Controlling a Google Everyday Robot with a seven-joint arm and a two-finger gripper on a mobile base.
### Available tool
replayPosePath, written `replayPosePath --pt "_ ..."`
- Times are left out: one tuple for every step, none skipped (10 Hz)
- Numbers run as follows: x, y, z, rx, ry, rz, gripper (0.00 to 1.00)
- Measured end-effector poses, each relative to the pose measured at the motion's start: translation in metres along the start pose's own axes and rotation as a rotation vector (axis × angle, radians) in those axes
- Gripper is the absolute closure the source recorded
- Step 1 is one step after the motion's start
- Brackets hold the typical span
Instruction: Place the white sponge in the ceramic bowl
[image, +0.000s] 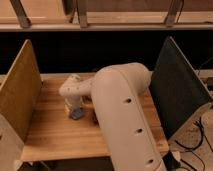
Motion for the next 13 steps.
replayPosePath --pt "-0.001 0.000 0.001 -0.006 0.005 0.006 0.67" --pt "-0.002 -0.002 0.001 -0.006 0.004 0.011 0.76" --pt "-0.004 -0.006 -0.002 0.005 -0.003 0.006 0.87" --pt "-0.006 -0.005 -0.011 0.018 -0.014 0.007 0.97" --pt "-0.006 -0.007 -0.020 0.032 -0.021 0.014 1.00" --pt "-0.003 -0.011 -0.028 0.051 -0.023 0.023 1.00" --pt "0.001 -0.019 -0.040 0.079 -0.027 0.045 1.00" --pt "0.004 -0.024 -0.048 0.094 -0.032 0.063 1.00" --pt "0.009 -0.034 -0.059 0.117 -0.035 0.092 1.00" --pt "0.014 -0.043 -0.068 0.136 -0.038 0.117 1.00" --pt "0.016 -0.052 -0.078 0.156 -0.041 0.132 1.00" --pt "0.014 -0.057 -0.087 0.171 -0.048 0.136 1.00" --pt "0.008 -0.065 -0.101 0.192 -0.062 0.138 1.00"
